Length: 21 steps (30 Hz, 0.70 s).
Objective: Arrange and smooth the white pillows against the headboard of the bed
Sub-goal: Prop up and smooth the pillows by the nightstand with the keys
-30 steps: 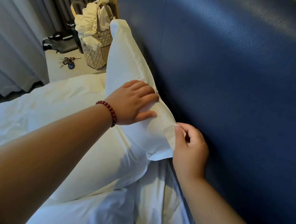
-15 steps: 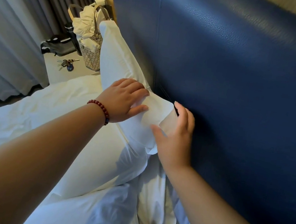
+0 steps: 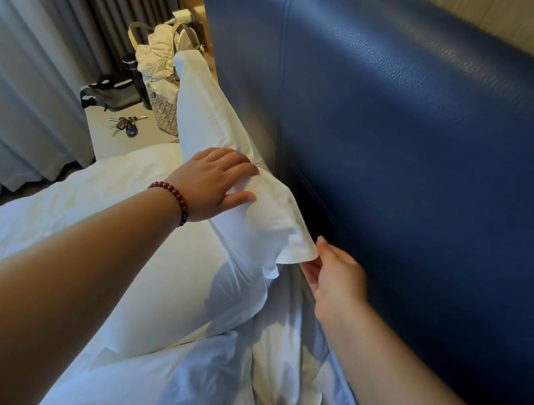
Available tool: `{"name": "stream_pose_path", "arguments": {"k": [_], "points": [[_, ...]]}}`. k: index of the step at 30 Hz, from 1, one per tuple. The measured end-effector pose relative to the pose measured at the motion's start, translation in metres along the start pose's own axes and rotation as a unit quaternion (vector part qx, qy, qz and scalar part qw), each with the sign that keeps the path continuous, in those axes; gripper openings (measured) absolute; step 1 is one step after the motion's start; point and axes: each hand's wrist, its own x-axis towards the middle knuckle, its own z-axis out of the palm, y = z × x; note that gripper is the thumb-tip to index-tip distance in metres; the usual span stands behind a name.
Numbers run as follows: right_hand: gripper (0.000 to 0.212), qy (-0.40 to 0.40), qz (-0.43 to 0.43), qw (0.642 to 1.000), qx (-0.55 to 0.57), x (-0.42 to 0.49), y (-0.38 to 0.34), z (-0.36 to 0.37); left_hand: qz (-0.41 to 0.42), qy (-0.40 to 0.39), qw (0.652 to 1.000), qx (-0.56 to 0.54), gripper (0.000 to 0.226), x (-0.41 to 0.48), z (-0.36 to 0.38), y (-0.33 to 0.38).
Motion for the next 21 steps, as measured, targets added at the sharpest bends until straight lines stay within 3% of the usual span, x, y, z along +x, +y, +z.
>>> {"name": "stream_pose_path", "arguments": {"k": [3,5,7,11,15,18,21], "points": [[0.039,0.004,-0.201,0.970,-0.135,-0.006,0.005,-0.012,0.001,-0.004,1.000,-0.002,0.074,0.001,-0.001,0.000],[0.044,-0.017,-0.367,0.900,-0.234,-0.013,-0.001,-0.013,0.003,-0.006,1.000,-0.003,0.074,0.005,0.001,0.002],[0.042,-0.050,-0.459,0.836,-0.297,-0.015,-0.009,-0.005,0.004,-0.012,1.000,-0.004,0.075,0.008,0.002,0.005],[0.040,-0.121,-0.423,0.842,-0.313,-0.003,-0.036,0.031,0.004,-0.021,1.000,-0.013,0.073,0.015,0.003,0.006],[0.048,-0.175,-0.385,0.794,-0.437,0.026,-0.063,0.078,0.008,0.004,1.000,-0.030,0.062,0.016,0.001,0.004],[0.041,-0.182,-0.355,0.770,-0.498,0.052,-0.076,0.113,0.005,0.029,0.998,-0.050,0.054,0.018,0.009,0.005],[0.041,-0.151,-0.345,0.742,-0.555,0.074,-0.076,0.135,-0.067,0.070,0.990,-0.105,0.048,0.022,0.016,0.001]]}}
